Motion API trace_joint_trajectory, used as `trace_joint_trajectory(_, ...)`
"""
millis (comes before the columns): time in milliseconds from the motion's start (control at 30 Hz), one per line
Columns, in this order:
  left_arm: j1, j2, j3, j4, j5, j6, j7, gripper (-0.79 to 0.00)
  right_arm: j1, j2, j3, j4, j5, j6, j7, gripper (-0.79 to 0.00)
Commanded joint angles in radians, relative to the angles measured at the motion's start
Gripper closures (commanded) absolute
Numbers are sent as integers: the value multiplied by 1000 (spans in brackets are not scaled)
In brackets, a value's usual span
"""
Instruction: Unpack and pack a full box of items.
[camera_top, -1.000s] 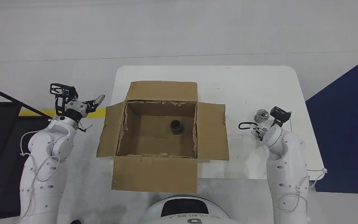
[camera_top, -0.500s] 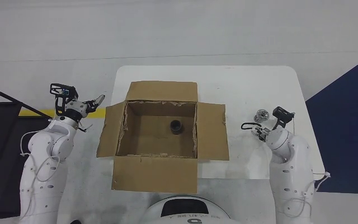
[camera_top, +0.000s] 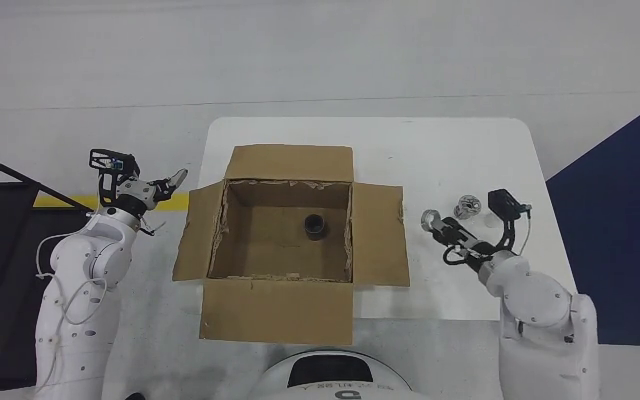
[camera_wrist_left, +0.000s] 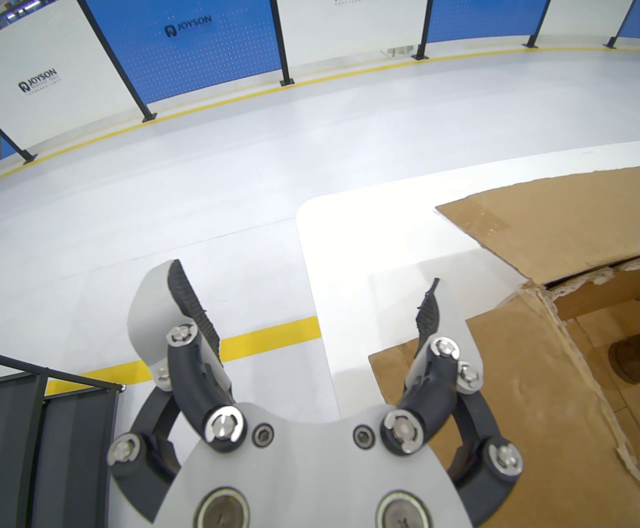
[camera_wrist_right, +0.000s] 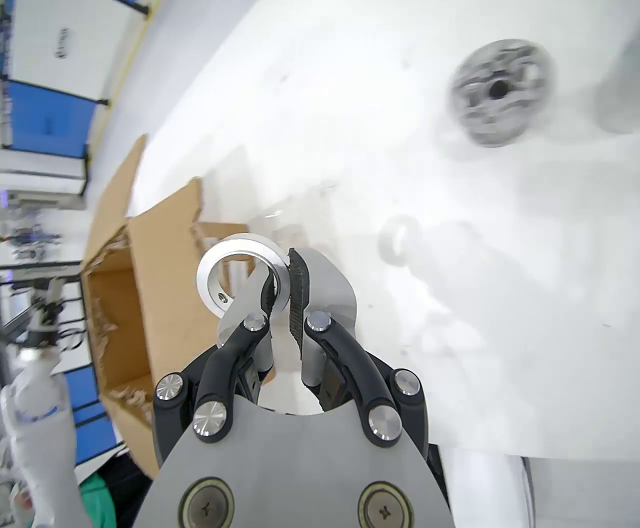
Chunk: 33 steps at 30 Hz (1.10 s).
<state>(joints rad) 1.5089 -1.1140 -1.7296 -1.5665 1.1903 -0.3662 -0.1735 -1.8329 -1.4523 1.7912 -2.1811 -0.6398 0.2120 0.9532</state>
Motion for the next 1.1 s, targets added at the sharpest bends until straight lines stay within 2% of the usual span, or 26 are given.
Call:
trace_joint_trajectory(0,0,0,0,0,0,0,0,-785,-8,-1,-10,-4,123,-48,-3,0)
trace_joint_trajectory(133,0,0,0,0,0,0,0,-785,-12,4,-29,-22,249,-114,40,0)
trace_joint_trajectory(267,0,0,0,0,0,0,0,-785,0,15,-70,-22,275,-160,132,0)
trace_joint_trajectory(700,0,0,0,0,0,0,0,-785,2,16,-72,-20,277,-161,138,0)
trace_joint_trajectory(767,0,0,0,0,0,0,0,-785,10,20,-111,-14,257,-184,146,0)
trace_joint_trajectory(833,0,0,0,0,0,0,0,-785,44,23,-198,-16,178,-174,165,0)
trace_joint_trajectory(1067,0,0,0,0,0,0,0,-785,262,22,-519,71,-40,-102,234,0)
